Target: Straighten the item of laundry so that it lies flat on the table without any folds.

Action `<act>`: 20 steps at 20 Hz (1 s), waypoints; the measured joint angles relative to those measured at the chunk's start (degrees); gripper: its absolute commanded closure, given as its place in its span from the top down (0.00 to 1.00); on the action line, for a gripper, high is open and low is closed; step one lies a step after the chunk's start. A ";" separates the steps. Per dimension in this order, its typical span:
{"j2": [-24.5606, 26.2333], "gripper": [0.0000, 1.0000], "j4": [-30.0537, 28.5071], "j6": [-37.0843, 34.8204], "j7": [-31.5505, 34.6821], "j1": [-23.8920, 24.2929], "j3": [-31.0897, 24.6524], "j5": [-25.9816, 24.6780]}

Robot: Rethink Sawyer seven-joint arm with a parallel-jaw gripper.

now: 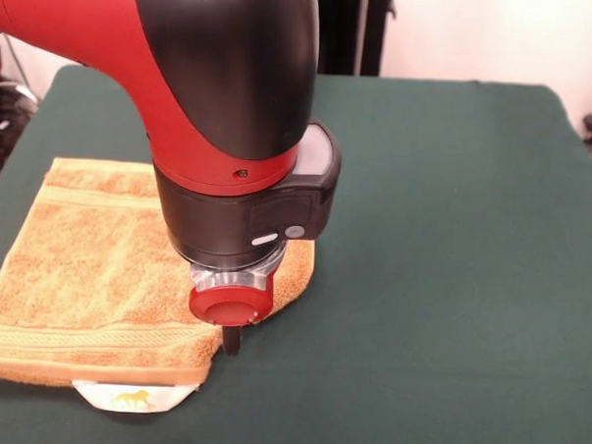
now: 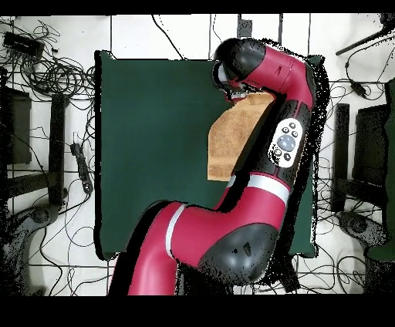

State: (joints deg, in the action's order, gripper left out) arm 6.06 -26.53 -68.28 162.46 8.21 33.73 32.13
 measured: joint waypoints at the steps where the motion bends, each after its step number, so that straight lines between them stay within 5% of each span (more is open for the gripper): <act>1: 0.00 1.00 0.00 0.00 0.00 0.00 0.00 0.00; 13: 0.00 1.00 0.00 -0.01 0.00 0.00 -0.01 -0.20; 14: 0.00 0.00 0.00 0.00 0.00 0.00 -0.01 -0.29; 20: 0.01 0.00 0.00 0.00 0.00 -0.01 -0.01 -0.43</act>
State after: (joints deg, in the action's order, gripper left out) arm 6.07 -26.53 -68.28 162.46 8.20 33.72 31.70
